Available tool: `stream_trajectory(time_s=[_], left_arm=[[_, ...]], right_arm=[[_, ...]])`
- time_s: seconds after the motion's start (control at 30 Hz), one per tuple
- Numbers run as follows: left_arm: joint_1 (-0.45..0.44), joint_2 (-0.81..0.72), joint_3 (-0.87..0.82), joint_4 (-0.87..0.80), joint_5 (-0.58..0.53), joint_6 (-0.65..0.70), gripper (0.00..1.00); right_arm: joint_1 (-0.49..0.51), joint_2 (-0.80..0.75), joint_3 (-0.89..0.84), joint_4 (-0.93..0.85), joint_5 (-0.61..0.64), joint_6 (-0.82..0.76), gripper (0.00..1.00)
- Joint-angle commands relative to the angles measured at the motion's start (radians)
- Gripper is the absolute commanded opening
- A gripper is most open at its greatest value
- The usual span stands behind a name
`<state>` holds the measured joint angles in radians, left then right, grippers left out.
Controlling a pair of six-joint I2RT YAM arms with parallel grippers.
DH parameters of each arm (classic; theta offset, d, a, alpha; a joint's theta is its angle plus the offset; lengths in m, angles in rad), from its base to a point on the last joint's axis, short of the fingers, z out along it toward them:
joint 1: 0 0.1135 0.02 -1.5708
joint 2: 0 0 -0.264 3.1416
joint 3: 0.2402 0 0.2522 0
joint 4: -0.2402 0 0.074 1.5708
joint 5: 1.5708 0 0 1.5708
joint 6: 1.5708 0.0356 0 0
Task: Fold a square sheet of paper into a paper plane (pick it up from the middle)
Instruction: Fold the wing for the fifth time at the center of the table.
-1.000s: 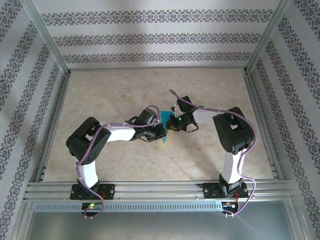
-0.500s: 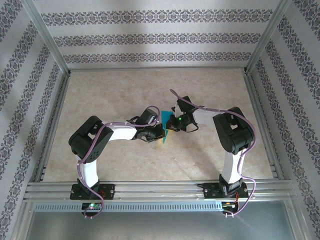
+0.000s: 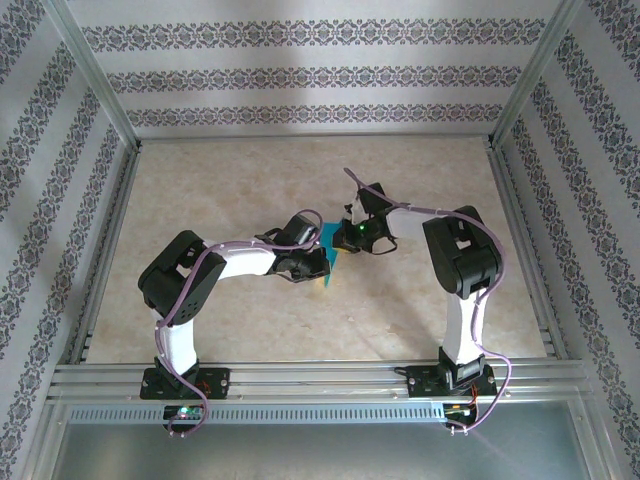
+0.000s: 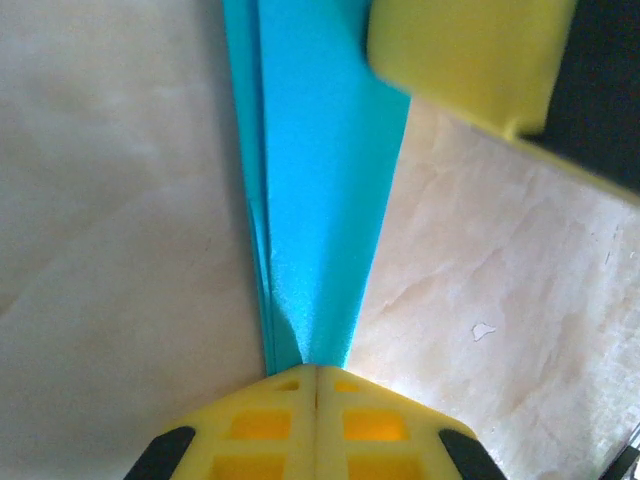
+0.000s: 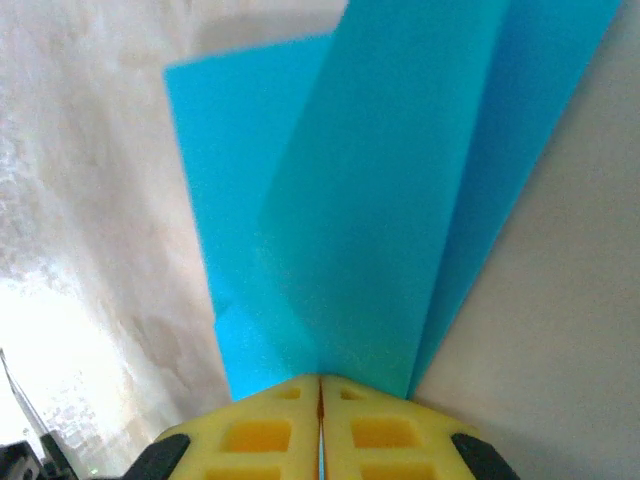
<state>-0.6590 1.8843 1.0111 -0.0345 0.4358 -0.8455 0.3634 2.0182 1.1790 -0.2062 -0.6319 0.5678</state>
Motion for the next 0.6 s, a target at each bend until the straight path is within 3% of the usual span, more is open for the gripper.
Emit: stream_trajectory(time_s=[0.0, 0.57], left_arm=[[0.009, 0.049, -0.009, -0.181, -0.015, 0.055, 0.0], [0.009, 0.04, -0.011, -0.245, -0.023, 0.109, 0.0]], right_arm=[[-0.026, 0.039, 0.048, 0.016, -0.001, -0.04, 0.1], [-0.109, 0.164, 0.267, -0.067, 0.045, -0.077, 0.12]])
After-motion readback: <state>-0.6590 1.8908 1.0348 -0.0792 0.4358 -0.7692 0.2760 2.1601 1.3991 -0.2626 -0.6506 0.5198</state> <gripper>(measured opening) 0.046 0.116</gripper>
